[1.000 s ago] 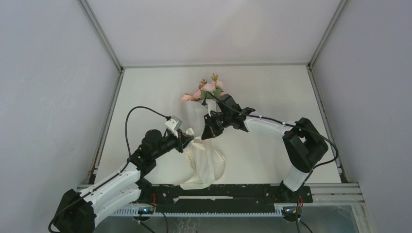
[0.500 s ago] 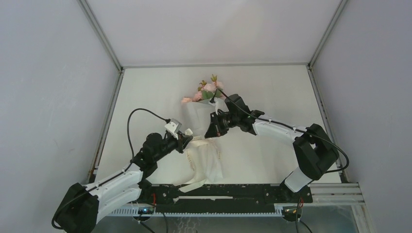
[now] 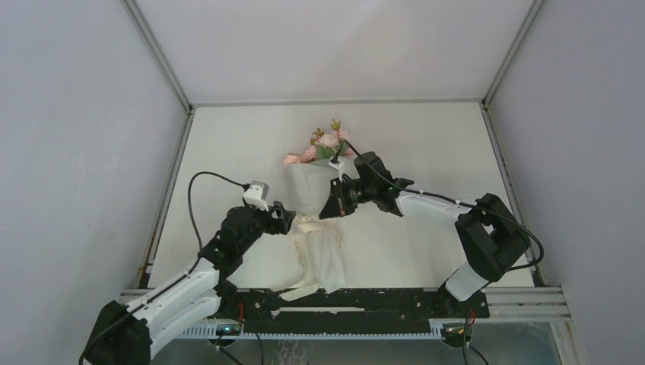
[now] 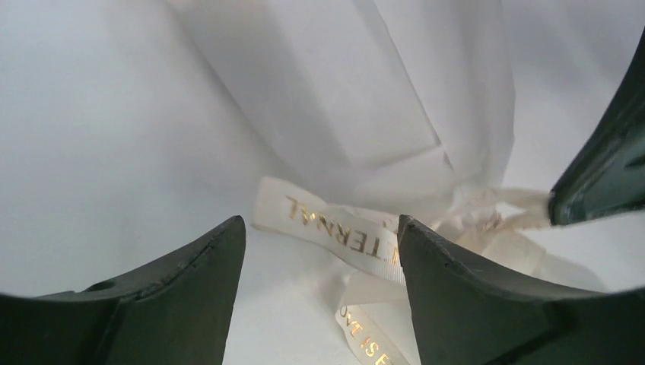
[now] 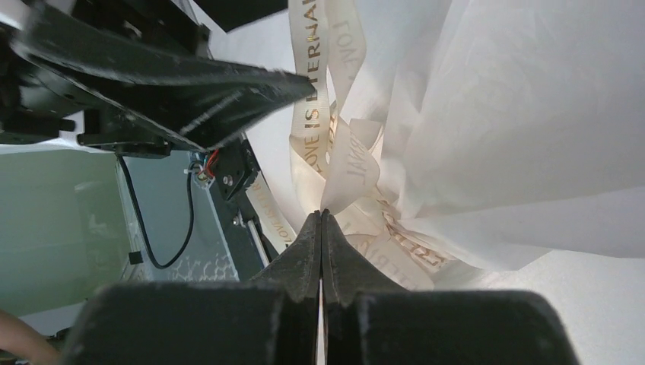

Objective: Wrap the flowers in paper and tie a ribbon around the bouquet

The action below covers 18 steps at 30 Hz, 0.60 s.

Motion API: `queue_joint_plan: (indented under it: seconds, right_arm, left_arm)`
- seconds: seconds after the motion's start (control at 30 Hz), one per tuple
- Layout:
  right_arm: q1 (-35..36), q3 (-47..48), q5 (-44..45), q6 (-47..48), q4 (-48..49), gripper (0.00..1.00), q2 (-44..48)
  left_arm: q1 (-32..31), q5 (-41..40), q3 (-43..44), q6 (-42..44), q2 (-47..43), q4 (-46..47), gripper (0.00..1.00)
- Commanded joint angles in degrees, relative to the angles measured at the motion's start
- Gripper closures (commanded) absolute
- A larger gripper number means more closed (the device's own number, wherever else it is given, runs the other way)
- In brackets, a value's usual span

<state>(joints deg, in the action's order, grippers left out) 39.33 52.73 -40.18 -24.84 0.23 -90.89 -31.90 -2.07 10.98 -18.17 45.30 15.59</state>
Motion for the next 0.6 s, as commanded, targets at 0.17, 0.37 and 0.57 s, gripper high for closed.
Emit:
queue_joint_plan:
  seconds: [0.17,0.37,0.57]
  right_arm:
    - [-0.33,0.44,-1.48,-1.08,4.34,1.0,-0.95]
    - [-0.42,0.44,-1.3,-0.86,3.58,1.0,-1.4]
    - [-0.52,0.44,-1.68,-1.14,4.57,1.0,-1.72]
  left_arm:
    - [3.84,-3.46,9.39,-6.33,-7.33,-19.29,0.14]
    - [4.04,14.04,10.41,6.67,-12.0,-13.79,0.5]
    - [0.02,41.57,11.66,36.33,-6.14,-21.11,0.54]
